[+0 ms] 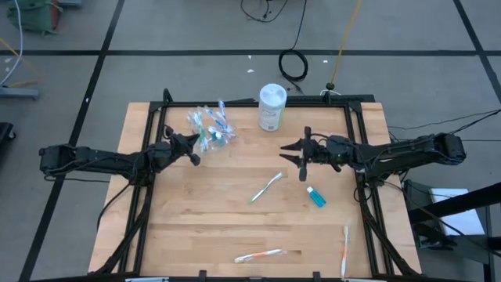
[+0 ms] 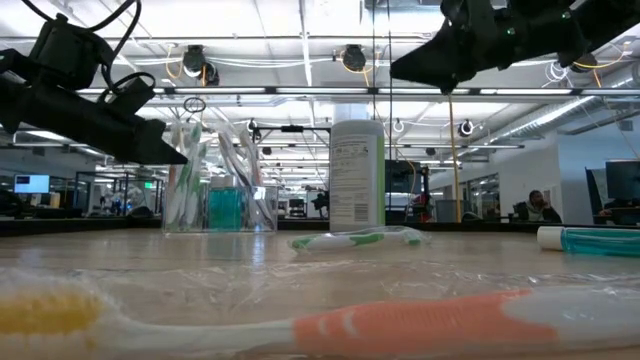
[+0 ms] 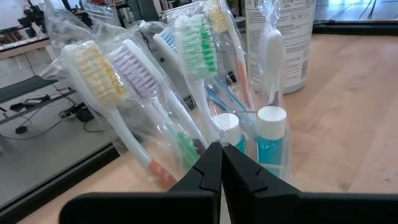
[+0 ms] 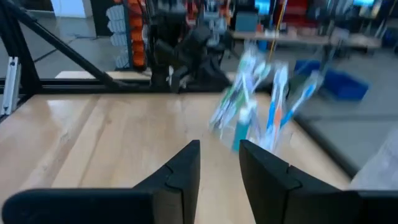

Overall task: Pick & Place toothbrushing station
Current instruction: Put the green toothbrush into the left of the transparent organizer

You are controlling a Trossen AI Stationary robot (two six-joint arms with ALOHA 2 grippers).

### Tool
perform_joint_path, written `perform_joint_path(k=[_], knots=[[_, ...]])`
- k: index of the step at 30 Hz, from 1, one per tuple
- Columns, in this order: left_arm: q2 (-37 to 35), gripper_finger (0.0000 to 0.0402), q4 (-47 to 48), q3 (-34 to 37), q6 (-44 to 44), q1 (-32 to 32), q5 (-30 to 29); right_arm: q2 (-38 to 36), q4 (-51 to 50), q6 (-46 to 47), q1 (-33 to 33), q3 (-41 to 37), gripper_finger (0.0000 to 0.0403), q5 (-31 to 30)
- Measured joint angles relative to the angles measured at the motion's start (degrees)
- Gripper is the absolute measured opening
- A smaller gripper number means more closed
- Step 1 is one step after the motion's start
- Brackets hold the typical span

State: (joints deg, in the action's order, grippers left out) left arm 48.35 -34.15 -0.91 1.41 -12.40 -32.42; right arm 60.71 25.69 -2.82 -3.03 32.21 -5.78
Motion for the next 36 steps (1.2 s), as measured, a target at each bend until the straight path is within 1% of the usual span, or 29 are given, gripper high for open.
perform_joint_path(k=[2,6,11,14,17,20,22,24,27,30,32,36], knots=[[-0.02,0.0003,0.01,0.00,0.38,0.00,0.24,0.09,0.81,-2.01,0.02,0.00,0.0102,0.00],[-0.02,0.0007,0.07,0.00,0.40,0.00,0.55,2.31,0.70,-2.54,0.59,0.00,0.0102,-0.02],[0.00,0.0050,0.46,0.00,0.37,0.00,2.34,8.46,5.28,-6.57,1.84,-0.02,0.0114,0.07],[0.00,0.0083,0.44,-0.02,-0.19,0.00,2.55,12.27,11.39,-7.07,2.01,0.04,0.0131,0.07],[0.00,0.0111,0.39,-0.43,-1.18,0.04,2.58,14.65,14.29,-6.57,2.01,0.04,0.0151,0.07],[0.00,0.0132,0.20,-0.73,-1.71,0.17,2.53,14.77,14.11,-5.09,2.03,0.04,0.0170,0.30],[0.00,0.0143,0.20,-0.76,-1.72,0.17,2.44,14.75,13.55,-3.67,2.03,0.04,0.0179,1.65],[0.00,0.0152,0.20,-0.76,-1.70,0.17,2.42,14.76,12.95,-0.49,2.38,0.04,0.0185,2.90],[0.00,0.0162,0.20,-0.79,-1.72,0.17,2.41,14.71,10.78,2.71,4.25,0.04,0.0187,2.90],[0.00,0.0169,0.19,-0.79,-1.70,0.17,2.42,14.79,10.04,2.70,6.22,0.04,0.0187,2.84],[0.00,0.0172,0.17,-0.81,-1.70,0.17,2.43,14.75,10.16,0.97,7.19,0.60,0.0187,2.81],[-0.01,0.0173,0.17,-0.81,-1.70,0.34,2.43,14.73,8.13,0.49,7.65,1.05,0.0187,2.77]])
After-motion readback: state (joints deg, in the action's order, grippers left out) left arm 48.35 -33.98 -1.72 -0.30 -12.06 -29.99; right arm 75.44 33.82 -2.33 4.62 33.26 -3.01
